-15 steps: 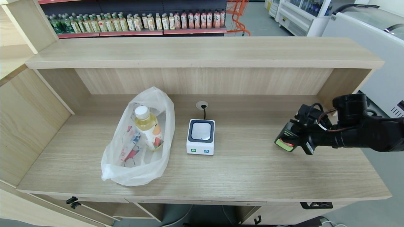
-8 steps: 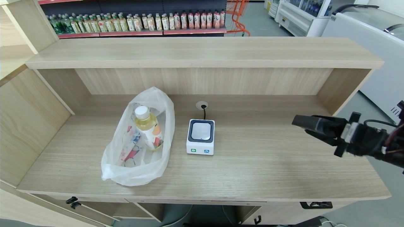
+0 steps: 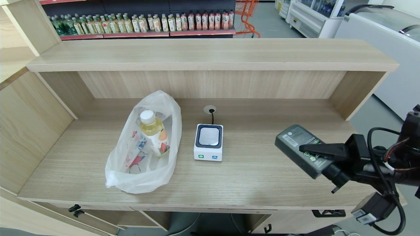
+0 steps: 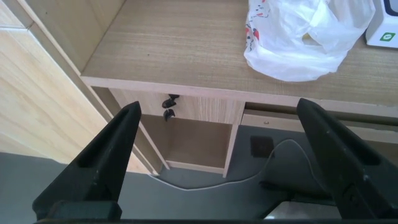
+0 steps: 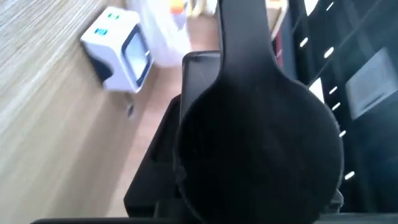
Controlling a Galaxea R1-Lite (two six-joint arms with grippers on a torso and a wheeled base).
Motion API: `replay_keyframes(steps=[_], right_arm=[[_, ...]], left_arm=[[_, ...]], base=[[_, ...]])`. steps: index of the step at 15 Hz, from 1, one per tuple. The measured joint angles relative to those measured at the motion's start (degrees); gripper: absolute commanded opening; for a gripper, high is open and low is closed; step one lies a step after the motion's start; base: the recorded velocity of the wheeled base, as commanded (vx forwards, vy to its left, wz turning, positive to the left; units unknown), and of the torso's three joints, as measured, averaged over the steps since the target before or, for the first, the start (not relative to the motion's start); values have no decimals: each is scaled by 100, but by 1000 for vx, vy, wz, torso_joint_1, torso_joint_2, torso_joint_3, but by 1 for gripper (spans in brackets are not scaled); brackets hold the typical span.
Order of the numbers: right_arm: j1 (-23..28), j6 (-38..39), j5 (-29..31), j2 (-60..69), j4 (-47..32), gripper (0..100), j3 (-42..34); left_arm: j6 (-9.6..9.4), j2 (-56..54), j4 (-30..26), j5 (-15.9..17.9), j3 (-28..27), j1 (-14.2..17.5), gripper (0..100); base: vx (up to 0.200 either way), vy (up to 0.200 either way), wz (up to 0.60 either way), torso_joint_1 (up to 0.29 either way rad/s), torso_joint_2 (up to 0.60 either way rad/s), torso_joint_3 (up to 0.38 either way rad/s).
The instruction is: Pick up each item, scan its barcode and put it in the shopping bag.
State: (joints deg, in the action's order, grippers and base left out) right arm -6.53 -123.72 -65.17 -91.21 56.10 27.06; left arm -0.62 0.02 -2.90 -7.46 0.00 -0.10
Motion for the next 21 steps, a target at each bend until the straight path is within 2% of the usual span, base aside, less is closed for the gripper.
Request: replay_keyframes(steps=[3, 6, 10, 19, 21], right_arm=[[-1223, -1081, -29, 91, -22, 0, -78], [-1968, -1840, -216, 96, 12, 0, -122], [-2132, -2394, -1248, 83, -49, 0, -278], [-2103, -2375, -1310, 105, -95, 0, -279], [-1985, -1702, -1256, 177, -172, 0, -174]], left_arm=[[2, 0, 1, 2, 0, 0, 100], [2, 0, 0, 0, 0, 0, 100], [0, 0, 0, 2, 0, -1, 100], [0, 0, 0, 2, 0, 2, 100], [2, 0, 1, 2, 0, 0, 100]], base=[[0, 0, 0, 0, 0, 0], [0, 0, 0, 0, 0, 0], [0, 0, 0, 0, 0, 0], [0, 0, 0, 0, 0, 0], [0, 0, 0, 0, 0, 0]])
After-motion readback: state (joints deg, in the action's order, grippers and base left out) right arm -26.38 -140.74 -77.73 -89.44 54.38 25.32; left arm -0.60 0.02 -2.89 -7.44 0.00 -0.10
